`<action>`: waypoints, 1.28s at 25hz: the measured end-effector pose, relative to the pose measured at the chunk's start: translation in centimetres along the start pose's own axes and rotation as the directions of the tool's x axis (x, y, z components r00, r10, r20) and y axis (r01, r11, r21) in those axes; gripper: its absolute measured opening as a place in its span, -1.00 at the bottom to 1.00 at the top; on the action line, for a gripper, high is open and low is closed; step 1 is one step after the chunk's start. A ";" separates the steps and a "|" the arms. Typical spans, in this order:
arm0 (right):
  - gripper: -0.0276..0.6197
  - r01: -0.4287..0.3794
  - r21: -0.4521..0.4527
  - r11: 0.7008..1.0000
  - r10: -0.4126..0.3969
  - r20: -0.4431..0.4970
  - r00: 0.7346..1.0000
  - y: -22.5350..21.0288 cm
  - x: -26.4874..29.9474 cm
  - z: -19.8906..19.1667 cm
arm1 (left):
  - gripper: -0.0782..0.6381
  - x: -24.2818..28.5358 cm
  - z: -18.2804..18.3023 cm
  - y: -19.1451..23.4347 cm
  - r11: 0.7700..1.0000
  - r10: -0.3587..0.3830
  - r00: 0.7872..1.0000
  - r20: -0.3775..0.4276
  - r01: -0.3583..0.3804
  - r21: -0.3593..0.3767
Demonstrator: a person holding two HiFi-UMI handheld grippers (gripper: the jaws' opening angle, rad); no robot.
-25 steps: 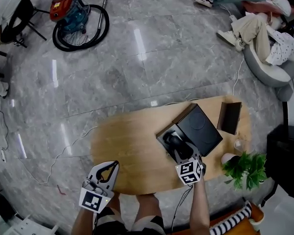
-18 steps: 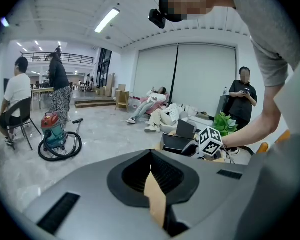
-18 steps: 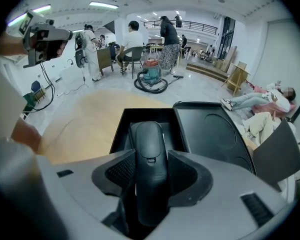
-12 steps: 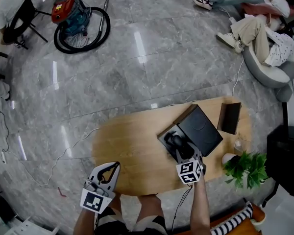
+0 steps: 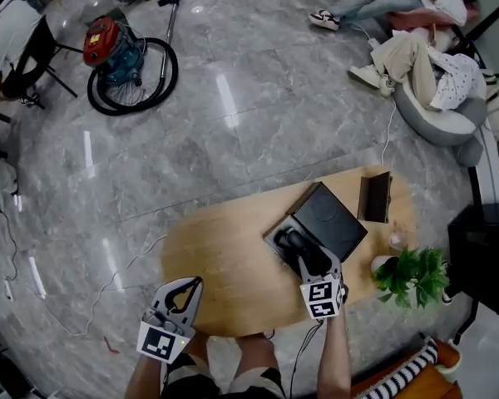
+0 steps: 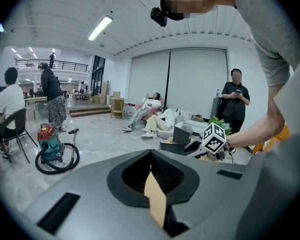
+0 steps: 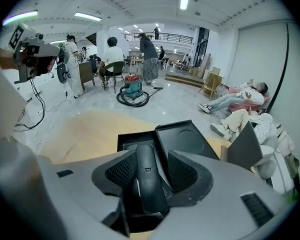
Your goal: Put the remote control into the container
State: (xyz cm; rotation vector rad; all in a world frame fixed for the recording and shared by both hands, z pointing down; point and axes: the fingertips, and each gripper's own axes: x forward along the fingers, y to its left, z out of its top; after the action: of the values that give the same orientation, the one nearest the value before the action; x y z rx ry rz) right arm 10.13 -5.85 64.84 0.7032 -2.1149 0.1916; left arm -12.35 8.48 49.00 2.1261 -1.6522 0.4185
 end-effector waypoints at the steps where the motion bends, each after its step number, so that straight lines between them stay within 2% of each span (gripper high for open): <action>1: -0.27 0.013 0.020 1.000 -0.014 0.018 1.000 -0.1 -0.8 0.6 | -0.76 -0.2 0.4 0.0 1.000 -0.004 1.000 0.006 0.004 0.007; 6: -0.27 0.056 0.163 0.985 -0.078 0.132 0.988 -0.2 -5.6 4.3 | -0.76 -1.5 3.5 0.0 1.000 -0.022 0.998 0.061 0.021 0.016; 9: -0.28 0.073 0.211 0.975 -0.115 0.197 0.974 0.2 -9.2 6.6 | -0.76 -2.3 5.5 -0.3 0.999 -0.037 0.996 0.083 0.034 0.039; 11: -0.45 0.102 0.222 0.970 -0.155 0.237 0.959 0.3 -11.4 8.0 | -0.76 -2.9 6.7 -0.5 0.998 -0.046 0.994 0.099 0.041 0.053; 13: -0.60 0.123 0.239 0.963 -0.189 0.274 0.943 0.6 -13.6 9.6 | -0.76 -3.7 8.1 -0.5 0.997 -0.050 0.992 0.113 0.043 0.057; 18: -0.74 0.138 0.314 0.939 -0.252 0.362 0.898 1.9 -19.1 13.1 | -0.76 -6.0 10.7 -1.1 0.994 -0.071 0.989 0.131 0.060 0.089; 23: -0.84 0.140 0.379 0.914 -0.312 0.441 0.842 2.1 -23.9 16.3 | -0.76 -7.9 15.2 -1.9 0.988 -0.106 0.977 0.187 0.082 0.131; 28: -0.88 0.064 0.493 0.868 -0.344 0.504 0.792 4.1 -29.7 18.7 | -0.76 -11.0 18.4 -3.0 0.982 -0.124 0.970 0.207 0.091 0.163; 32: -0.88 0.072 0.479 0.875 -0.360 0.545 0.758 5.4 -33.6 20.7 | -0.76 -12.7 21.1 -3.6 0.977 -0.139 0.964 0.229 0.096 0.190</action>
State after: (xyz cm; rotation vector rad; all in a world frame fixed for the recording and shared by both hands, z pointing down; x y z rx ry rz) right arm 8.07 4.67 26.47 1.4464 -2.6154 0.3410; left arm -12.35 9.51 24.17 2.4782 -1.6569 0.2890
